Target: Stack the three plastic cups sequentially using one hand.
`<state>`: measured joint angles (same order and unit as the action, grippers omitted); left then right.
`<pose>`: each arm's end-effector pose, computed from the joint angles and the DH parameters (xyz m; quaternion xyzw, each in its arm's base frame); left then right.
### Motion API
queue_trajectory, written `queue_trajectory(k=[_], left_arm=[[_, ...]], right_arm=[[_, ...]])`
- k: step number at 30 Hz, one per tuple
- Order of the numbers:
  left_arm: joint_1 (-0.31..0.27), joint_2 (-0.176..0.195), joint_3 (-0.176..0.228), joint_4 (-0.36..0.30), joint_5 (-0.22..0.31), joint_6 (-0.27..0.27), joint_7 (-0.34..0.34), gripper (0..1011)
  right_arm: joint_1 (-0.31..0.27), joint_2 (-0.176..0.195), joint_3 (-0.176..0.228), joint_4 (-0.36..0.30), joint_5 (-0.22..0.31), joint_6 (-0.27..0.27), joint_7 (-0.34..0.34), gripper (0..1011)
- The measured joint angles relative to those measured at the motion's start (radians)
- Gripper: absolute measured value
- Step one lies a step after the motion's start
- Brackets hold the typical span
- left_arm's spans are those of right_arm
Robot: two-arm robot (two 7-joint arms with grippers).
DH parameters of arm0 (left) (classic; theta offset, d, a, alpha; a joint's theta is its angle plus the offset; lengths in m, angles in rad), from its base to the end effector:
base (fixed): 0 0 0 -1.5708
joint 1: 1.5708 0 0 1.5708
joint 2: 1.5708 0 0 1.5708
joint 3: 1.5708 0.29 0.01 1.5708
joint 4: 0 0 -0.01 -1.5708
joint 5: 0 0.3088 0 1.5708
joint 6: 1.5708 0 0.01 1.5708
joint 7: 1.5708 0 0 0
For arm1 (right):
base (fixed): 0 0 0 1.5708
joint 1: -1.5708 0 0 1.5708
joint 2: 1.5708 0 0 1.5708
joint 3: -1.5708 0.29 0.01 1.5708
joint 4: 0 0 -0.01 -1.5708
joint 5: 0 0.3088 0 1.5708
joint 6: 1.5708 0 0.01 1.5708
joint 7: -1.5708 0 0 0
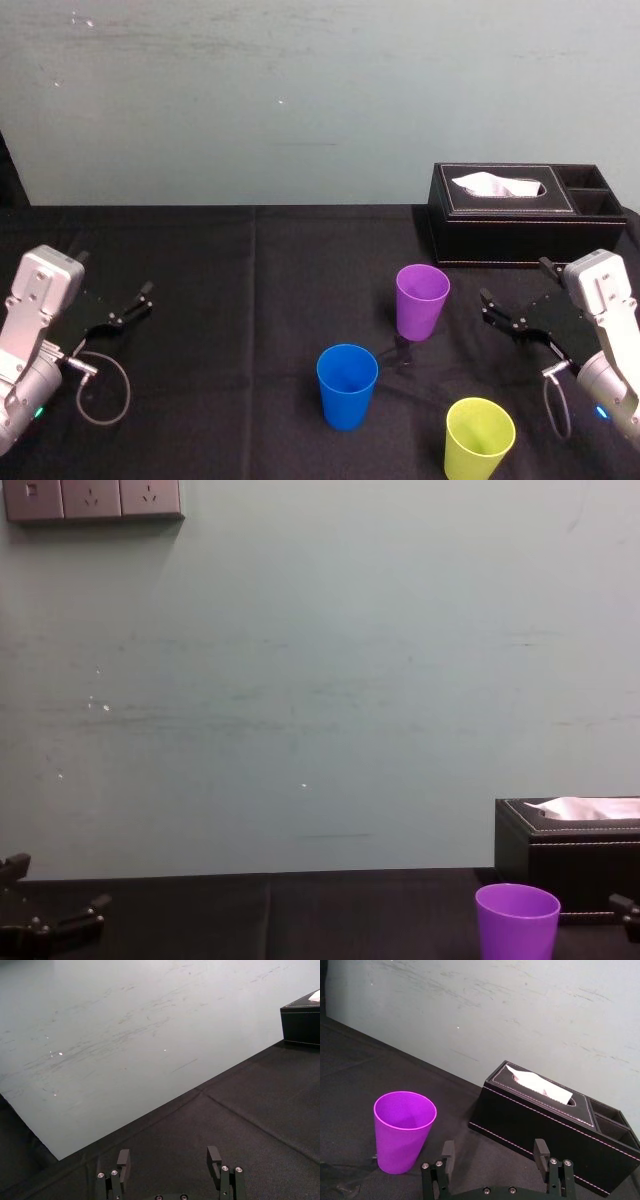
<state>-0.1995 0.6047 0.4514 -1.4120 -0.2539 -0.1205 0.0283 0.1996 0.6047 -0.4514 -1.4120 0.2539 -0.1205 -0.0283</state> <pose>0.3581 0.0827 -0.3023 0.1415 -0.1325 0.5799 0.7913 0.3581 -0.0827 -0.3022 -0.1415 -0.1325 -0.5799 0.7913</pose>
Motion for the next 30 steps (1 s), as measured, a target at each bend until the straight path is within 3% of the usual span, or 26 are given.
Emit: queue_trajectory(k=[30], left_arm=[[0.000, 0.000, 0.000, 0.000, 0.000, 0.000, 0.000, 1000]], right_arm=[[0.000, 0.000, 0.000, 0.000, 0.000, 0.000, 0.000, 1000]])
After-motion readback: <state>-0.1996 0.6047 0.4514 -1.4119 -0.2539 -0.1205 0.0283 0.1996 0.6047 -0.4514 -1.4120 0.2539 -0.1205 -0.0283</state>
